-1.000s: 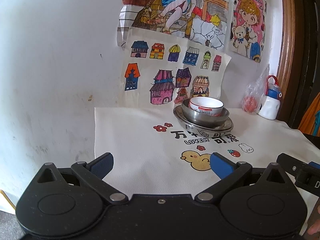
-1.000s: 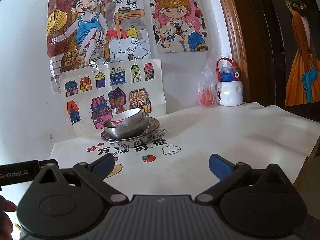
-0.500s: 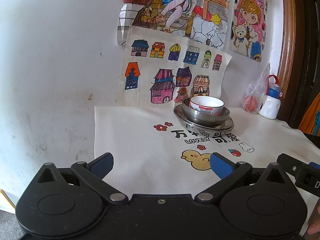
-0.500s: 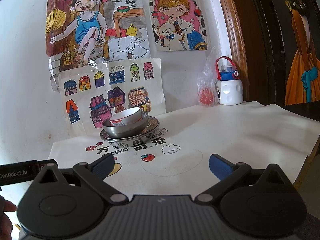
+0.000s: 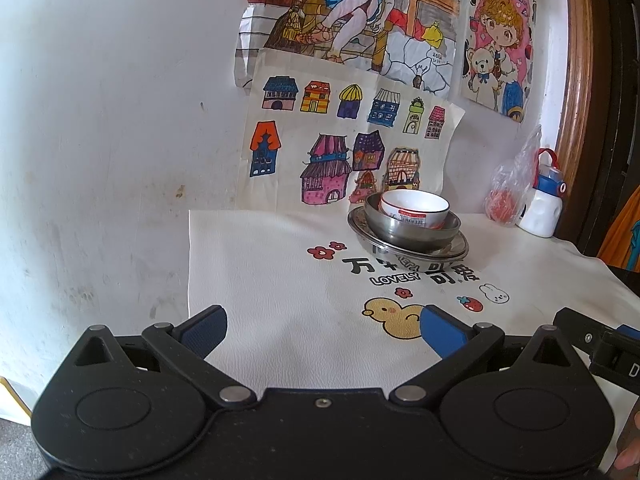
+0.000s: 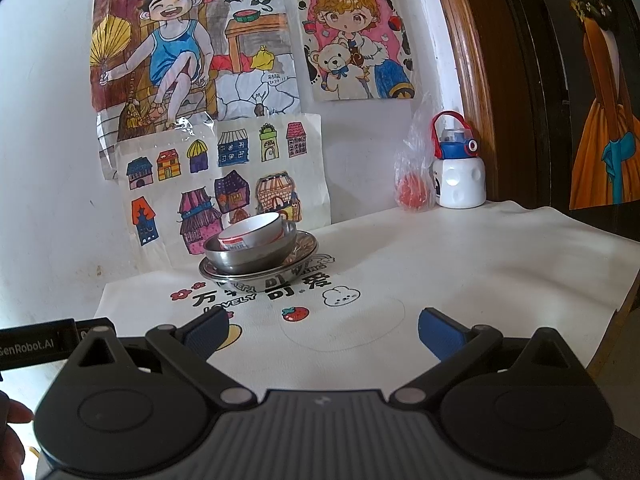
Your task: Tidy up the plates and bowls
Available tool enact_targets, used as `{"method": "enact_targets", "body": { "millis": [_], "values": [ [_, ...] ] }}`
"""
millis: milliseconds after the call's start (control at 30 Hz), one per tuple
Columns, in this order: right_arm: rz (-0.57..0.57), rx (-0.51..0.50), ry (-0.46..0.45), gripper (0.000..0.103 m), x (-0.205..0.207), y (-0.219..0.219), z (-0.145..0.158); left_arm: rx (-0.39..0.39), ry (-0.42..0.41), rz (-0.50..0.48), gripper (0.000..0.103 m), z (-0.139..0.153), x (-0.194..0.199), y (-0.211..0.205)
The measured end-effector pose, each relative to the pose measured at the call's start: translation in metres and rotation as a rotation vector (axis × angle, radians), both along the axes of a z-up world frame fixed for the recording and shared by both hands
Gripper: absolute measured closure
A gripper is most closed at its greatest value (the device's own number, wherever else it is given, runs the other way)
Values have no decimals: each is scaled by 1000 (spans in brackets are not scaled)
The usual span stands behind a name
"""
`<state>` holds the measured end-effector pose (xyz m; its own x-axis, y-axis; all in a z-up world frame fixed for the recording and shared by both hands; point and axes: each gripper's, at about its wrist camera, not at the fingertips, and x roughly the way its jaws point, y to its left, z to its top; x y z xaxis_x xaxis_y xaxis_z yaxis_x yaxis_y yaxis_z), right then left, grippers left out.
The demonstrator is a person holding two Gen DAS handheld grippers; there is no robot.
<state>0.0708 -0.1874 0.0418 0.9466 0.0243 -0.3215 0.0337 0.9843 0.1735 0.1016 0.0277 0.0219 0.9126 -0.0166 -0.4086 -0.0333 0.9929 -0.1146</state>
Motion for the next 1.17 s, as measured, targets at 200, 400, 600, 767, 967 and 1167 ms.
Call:
{"method": "enact_targets", "body": {
  "millis": [200,400,600,767,967,1167],
  "values": [
    [0,-1,0,0,0,0,0,0,1,0,1,0,0,0],
    [1,0,1,0,1,-1,0,0,1,0,1,0,0,0],
    [1,0,1,0,1,-1,0,1,2,0,1,1,1,-1],
    [1,0,2,0,1,-1,0,0,4,-1,1,0,1,-1],
    [2,-1,4,0,1,-1,-2,-16,32,-19,1,-5,5,-1],
    [-3,0,13,0,3,-2,-6,-4,7,-40,1,-3,1,-5]
  ]
}}
